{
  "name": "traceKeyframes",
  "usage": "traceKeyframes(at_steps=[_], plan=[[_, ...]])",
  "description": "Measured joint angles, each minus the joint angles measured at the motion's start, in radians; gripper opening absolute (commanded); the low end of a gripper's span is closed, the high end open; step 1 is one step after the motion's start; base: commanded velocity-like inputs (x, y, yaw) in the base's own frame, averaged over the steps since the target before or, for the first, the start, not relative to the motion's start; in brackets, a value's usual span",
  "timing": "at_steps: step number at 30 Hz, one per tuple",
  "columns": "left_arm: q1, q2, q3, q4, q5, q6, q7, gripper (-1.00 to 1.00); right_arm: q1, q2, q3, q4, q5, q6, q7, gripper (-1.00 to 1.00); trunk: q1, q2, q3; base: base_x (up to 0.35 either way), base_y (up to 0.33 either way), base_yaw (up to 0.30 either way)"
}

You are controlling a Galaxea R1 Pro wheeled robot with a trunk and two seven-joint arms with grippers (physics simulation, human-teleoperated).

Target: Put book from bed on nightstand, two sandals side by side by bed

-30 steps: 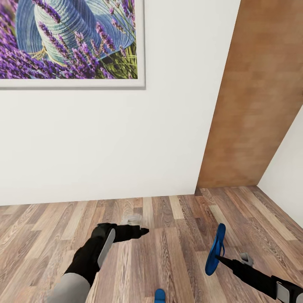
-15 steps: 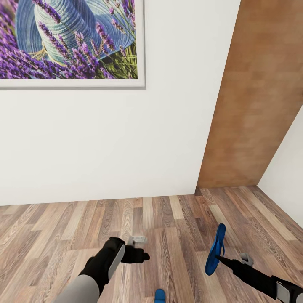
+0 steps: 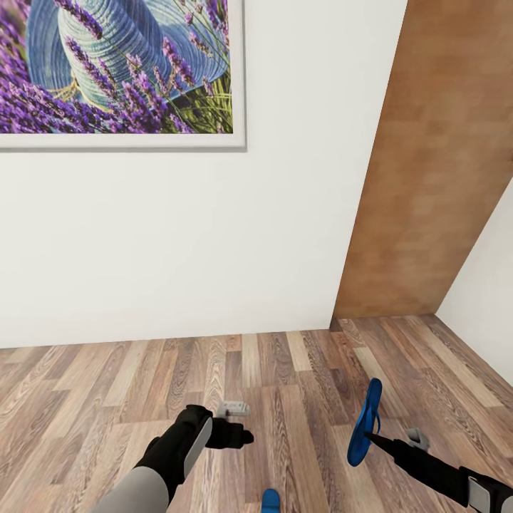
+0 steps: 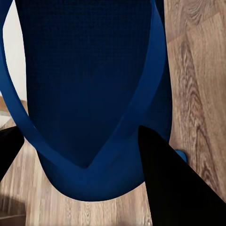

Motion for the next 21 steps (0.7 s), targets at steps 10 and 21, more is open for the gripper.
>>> traceKeyframes(at_steps=[10,21], plan=[[0.000,0.000,0.000,0.000,0.002,-0.001,0.000,1.00,0.000,0.000,0.000,0.000,0.000,0.000,0.000,-1.00,0.000,0.000,0.000,0.000,0.000,0.000],[0.000,0.000,0.000,0.000,0.002,-0.001,-0.001,1.00,0.000,0.000,0.001,0.000,0.000,0.000,0.000,-1.00,0.034,-0.063,-0.028,0.000,0.000,0.000]])
